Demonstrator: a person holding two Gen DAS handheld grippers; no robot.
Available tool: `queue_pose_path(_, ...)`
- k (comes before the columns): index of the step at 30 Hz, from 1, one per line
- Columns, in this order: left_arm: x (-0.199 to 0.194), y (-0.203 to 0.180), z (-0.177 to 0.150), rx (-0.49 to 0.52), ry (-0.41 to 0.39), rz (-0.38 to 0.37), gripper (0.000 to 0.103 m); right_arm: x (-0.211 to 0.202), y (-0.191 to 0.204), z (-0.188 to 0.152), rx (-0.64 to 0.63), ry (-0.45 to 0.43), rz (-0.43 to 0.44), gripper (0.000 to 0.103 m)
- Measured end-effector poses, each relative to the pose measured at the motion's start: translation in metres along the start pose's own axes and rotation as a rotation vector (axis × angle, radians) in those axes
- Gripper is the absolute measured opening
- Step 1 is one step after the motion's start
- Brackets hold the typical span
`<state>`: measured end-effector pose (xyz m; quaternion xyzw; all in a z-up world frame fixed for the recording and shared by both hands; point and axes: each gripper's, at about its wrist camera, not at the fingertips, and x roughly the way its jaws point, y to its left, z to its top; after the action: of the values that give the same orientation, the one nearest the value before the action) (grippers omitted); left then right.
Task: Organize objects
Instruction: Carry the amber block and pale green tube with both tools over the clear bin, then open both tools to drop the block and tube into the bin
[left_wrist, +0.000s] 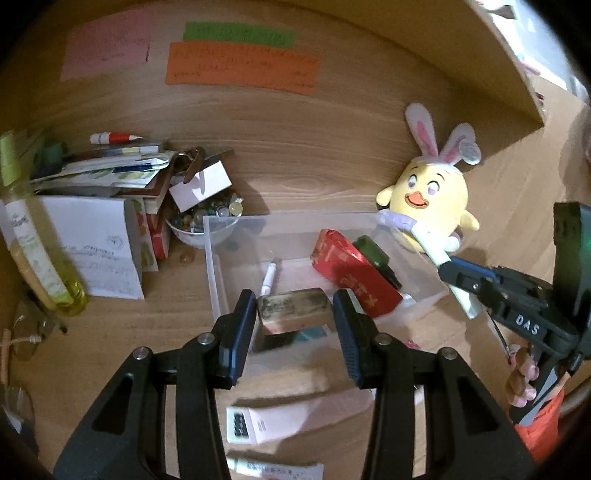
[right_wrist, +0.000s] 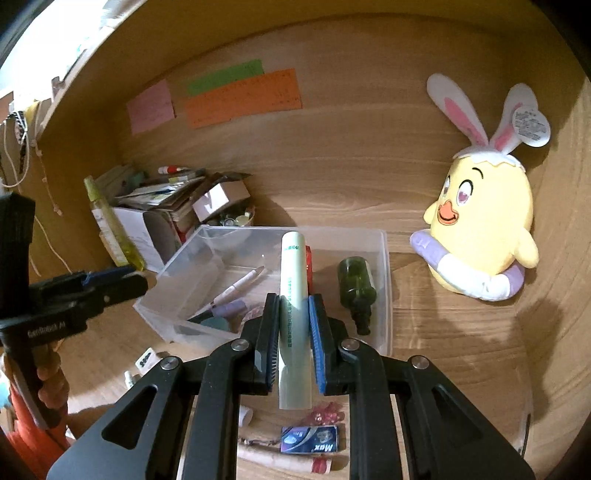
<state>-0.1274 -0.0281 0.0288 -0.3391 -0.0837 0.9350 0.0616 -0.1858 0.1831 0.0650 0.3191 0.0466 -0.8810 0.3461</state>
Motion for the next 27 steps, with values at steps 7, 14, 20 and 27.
queue_pose_path(7, 0.031, 0.010, 0.034, -0.003, 0.059, -0.013, 0.043, 0.012, -0.013, 0.006, 0.006, 0.027, -0.021, 0.014)
queue_pose_path(14, 0.068, 0.006, 0.031, 0.043, 0.148, -0.025, 0.043, 0.040, -0.026, 0.015, 0.011, 0.087, -0.049, 0.014)
queue_pose_path(20, 0.090, -0.003, 0.017, 0.079, 0.215, -0.045, 0.043, 0.074, -0.031, 0.013, -0.001, 0.172, -0.063, 0.014)
queue_pose_path(27, 0.093, -0.009, 0.010, 0.110, 0.205, -0.021, 0.045, 0.092, -0.028, 0.007, -0.018, 0.218, -0.071, 0.014)
